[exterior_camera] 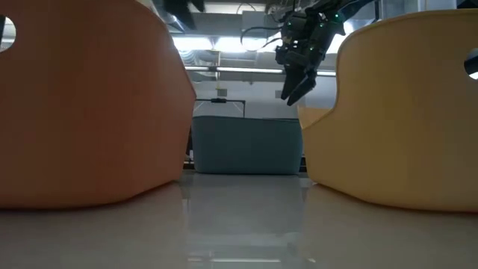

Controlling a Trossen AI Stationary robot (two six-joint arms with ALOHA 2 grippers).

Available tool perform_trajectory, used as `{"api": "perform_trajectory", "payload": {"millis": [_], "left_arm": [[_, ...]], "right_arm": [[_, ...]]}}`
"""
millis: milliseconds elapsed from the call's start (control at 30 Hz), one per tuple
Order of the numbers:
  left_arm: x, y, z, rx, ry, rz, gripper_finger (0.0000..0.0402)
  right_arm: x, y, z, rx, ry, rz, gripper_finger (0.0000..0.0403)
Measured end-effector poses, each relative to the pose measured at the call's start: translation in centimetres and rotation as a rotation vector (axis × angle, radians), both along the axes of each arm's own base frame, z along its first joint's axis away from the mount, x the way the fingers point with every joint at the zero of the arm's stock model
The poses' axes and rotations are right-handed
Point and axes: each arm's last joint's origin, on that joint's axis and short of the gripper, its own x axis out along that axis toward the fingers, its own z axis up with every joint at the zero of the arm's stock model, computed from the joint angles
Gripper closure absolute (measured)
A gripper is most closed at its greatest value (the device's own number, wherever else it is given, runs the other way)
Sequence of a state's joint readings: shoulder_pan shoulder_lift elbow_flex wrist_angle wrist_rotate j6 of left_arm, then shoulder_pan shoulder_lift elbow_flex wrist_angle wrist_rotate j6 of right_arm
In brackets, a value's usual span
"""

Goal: Sort soda cans
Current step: Put the blue-white soda can into the green bin

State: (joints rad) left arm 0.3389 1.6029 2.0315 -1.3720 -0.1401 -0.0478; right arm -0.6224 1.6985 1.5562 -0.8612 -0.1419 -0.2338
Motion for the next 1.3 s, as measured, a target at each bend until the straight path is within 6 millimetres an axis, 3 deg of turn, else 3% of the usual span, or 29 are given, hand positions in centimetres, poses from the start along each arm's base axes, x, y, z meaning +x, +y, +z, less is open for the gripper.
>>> {"api": "perform_trajectory", "payload": {"millis": [167,333,600,833,1300], "left_arm": [[-1.8,-2.8,-0.6,-0.128,0.141,0.063,0.0023],[-2.9,-5.9,-1.6,-0.209,0.124,0.097,0.0023],[-7.8,-9.7,-4.5,-0.304,0.138,0.241,0.0023],[-10.4,-11.4,-7.9,-0.352,0.196,0.339,0.0023],[-11.3,-12.5,-15.0,-0.318,0.456,0.420,0.0023]], "right_arm": [[0.0,0.0,0.0,0.026,-0.009,-0.040,0.0047],[0.0,0.0,0.0,0.053,-0.020,-0.072,0.0047],[0.0,0.1,-0.1,0.081,-0.020,-0.105,0.0047],[-0.1,0.1,-0.1,0.094,-0.023,-0.125,0.0047],[0.0,0.1,0.0,0.095,-0.028,-0.130,0.0047]]}}
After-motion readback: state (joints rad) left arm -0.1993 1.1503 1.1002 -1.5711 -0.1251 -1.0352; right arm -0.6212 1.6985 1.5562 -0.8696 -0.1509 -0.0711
